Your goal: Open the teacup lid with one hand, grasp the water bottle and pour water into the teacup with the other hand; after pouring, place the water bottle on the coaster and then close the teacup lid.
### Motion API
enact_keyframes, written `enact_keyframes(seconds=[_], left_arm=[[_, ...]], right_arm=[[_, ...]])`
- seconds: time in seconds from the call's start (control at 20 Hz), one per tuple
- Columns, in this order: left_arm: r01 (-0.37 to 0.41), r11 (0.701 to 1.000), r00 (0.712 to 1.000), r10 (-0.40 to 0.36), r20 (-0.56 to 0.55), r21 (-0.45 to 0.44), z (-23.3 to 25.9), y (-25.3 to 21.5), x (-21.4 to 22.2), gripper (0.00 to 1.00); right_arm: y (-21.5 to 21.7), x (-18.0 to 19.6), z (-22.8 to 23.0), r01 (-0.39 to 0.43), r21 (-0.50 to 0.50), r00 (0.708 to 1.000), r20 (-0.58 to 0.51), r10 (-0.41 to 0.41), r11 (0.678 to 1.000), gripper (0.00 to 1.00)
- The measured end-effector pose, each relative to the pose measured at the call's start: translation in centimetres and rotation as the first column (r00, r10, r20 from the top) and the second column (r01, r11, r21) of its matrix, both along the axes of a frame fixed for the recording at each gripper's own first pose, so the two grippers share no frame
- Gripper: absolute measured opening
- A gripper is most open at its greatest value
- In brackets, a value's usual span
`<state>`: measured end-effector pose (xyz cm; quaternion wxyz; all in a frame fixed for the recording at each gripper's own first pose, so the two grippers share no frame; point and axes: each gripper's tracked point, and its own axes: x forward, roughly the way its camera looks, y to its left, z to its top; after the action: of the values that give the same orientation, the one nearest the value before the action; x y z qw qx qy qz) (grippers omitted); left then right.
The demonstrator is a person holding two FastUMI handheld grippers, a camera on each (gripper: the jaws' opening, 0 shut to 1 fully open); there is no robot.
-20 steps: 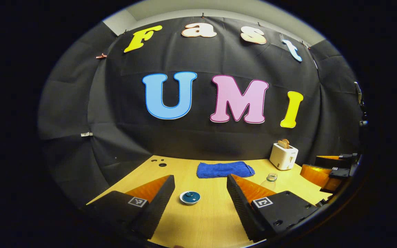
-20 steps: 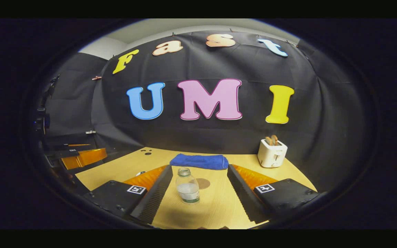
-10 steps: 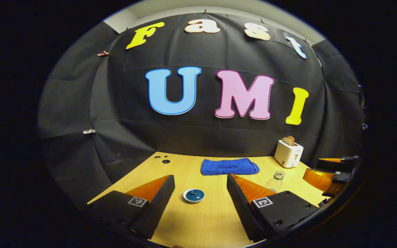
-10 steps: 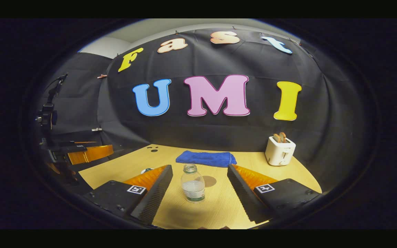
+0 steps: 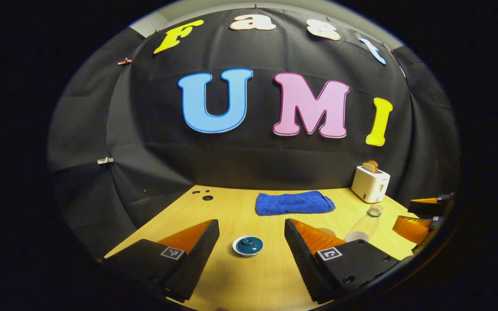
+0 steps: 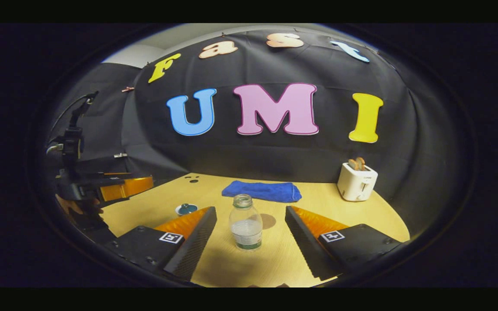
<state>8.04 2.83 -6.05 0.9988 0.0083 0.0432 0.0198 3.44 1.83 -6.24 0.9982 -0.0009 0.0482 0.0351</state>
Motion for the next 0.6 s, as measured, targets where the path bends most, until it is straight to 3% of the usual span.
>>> enact_keyframes(seconds=[0.25,0.6], left_arm=[[-0.008,1.000,1.000,0.007,-0.013,-0.016,-4.9,0.9,6.1,0.95],[-0.001,0.999,0.999,0.002,-0.034,0.049,-11.0,1.6,12.0,0.78]], right_arm=[[-0.4,2.2,-4.3,0.018,-0.009,1.000,-0.013,-0.018,1.000,0.99],[-0.2,4.5,-9.2,0.021,-0.001,0.999,-0.046,-0.021,1.000,0.99]])
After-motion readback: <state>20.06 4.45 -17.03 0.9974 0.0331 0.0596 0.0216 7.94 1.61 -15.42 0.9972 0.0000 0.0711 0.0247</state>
